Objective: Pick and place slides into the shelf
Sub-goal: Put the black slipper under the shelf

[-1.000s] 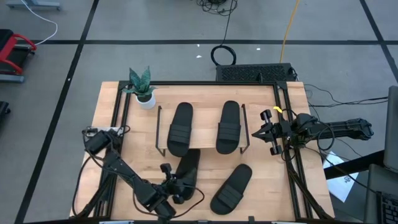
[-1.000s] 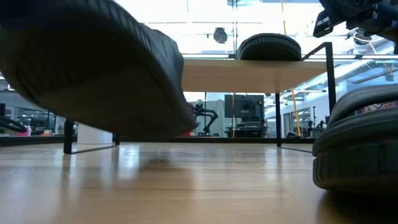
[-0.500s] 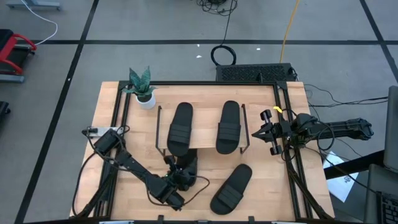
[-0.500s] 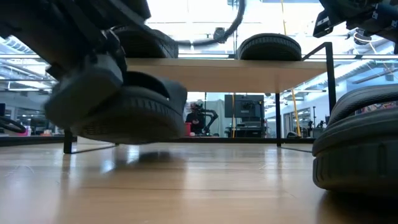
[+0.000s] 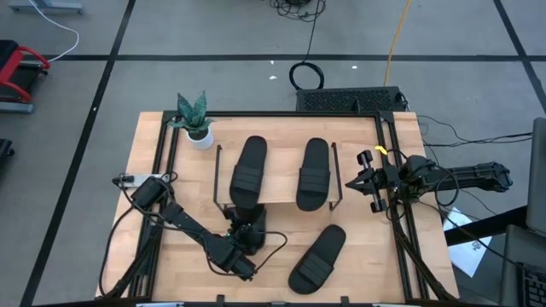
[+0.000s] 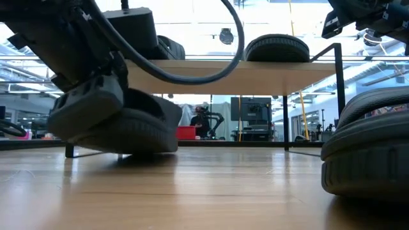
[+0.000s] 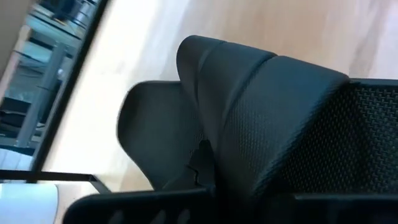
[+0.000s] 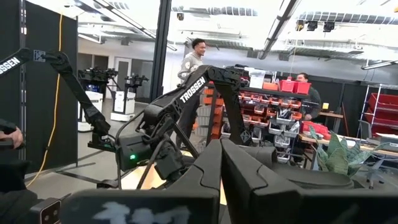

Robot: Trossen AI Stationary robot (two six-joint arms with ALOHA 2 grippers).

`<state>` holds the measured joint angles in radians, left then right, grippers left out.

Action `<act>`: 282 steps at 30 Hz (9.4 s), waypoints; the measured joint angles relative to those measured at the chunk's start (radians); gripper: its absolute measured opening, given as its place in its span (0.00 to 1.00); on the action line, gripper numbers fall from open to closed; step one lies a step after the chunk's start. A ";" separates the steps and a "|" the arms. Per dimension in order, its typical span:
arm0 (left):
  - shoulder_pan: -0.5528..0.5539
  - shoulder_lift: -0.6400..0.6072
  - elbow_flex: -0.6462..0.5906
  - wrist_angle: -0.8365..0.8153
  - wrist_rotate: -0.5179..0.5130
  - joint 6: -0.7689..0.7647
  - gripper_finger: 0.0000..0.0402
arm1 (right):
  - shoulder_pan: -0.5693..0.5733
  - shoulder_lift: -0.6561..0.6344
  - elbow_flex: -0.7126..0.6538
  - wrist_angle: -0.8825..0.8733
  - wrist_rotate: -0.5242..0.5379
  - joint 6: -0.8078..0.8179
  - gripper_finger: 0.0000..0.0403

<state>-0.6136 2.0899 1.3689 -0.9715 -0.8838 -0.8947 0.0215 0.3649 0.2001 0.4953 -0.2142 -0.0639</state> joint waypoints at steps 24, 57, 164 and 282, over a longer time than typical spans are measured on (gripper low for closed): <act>-0.004 -0.014 0.007 0.033 0.157 0.054 0.62 | 0.000 0.000 0.000 0.000 -0.001 0.000 0.00; -0.154 -0.027 0.178 0.344 0.425 0.459 0.03 | 0.000 0.000 0.000 -0.006 -0.001 0.000 0.00; -0.139 -1.639 -1.351 1.763 0.315 1.606 0.00 | 0.000 0.052 0.000 -0.007 -0.001 -0.214 0.00; 0.000 -2.070 -1.245 0.841 0.466 1.247 0.05 | 1.004 1.249 0.660 -0.657 0.896 1.283 0.37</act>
<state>-0.6136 0.0196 0.1242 -0.1307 -0.4182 0.3527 1.0252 1.6137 0.8597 -0.1617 0.6813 1.2191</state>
